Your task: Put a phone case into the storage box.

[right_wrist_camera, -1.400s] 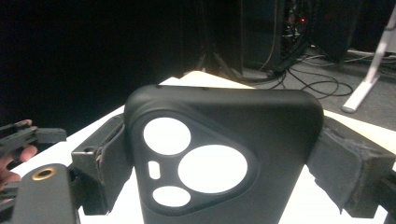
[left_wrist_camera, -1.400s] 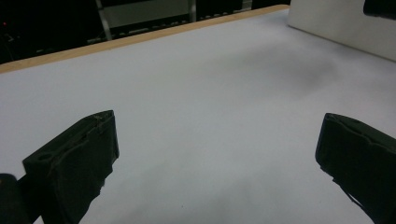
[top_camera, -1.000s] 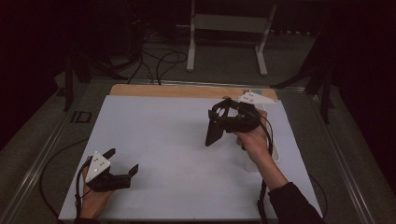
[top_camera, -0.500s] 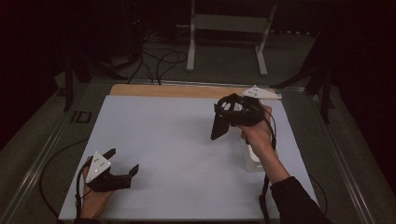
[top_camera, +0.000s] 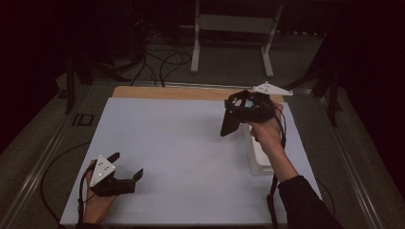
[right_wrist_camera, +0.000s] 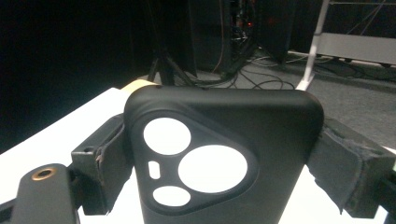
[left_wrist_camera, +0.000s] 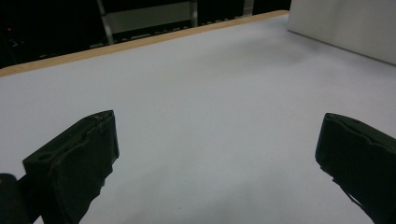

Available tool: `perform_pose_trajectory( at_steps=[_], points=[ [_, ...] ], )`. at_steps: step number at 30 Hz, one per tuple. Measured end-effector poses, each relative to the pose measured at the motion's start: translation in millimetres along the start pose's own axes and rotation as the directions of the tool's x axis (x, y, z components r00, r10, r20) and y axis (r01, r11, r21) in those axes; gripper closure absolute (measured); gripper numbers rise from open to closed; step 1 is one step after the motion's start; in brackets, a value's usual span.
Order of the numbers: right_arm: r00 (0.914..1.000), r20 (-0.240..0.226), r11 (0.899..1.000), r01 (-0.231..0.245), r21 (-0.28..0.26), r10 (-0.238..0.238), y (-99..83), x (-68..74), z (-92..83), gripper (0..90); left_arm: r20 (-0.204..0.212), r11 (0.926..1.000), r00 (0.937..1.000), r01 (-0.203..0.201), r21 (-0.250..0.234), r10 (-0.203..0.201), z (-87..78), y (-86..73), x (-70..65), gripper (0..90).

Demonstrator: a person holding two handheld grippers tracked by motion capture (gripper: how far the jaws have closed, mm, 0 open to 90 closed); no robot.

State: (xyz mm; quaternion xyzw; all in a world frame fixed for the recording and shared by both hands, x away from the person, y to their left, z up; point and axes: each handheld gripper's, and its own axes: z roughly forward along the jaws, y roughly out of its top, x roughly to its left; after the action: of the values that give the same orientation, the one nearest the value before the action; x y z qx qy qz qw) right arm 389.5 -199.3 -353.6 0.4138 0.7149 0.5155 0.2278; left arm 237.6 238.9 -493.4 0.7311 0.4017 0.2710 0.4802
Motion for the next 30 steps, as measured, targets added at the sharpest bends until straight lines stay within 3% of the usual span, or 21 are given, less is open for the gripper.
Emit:
perform_pose_trajectory(
  at_steps=[9, 23, 30],
  points=[
    [0.9999, 0.017, 1.000, 0.000, -0.006, 0.000, 4.2, -5.3, 1.1, 14.1, -0.001, 1.0000, 1.0000, 0.000, 0.000, 0.000, 0.1, -0.2, 0.1, 0.1],
    [0.9958, 0.090, 1.000, -0.011, -0.018, 0.013, 10.0, -27.9, 1.8, 14.1, 0.000, 1.0000, 1.0000, -0.003, 0.001, 0.003, 0.9, -0.1, -0.8, 0.1],
    [0.9897, 0.143, 1.000, -0.012, -0.019, 0.015, 12.2, -39.3, 2.6, 14.1, -0.002, 1.0000, 1.0000, -0.003, 0.003, 0.003, 1.5, -0.2, -1.1, 0.1]
  ],
)
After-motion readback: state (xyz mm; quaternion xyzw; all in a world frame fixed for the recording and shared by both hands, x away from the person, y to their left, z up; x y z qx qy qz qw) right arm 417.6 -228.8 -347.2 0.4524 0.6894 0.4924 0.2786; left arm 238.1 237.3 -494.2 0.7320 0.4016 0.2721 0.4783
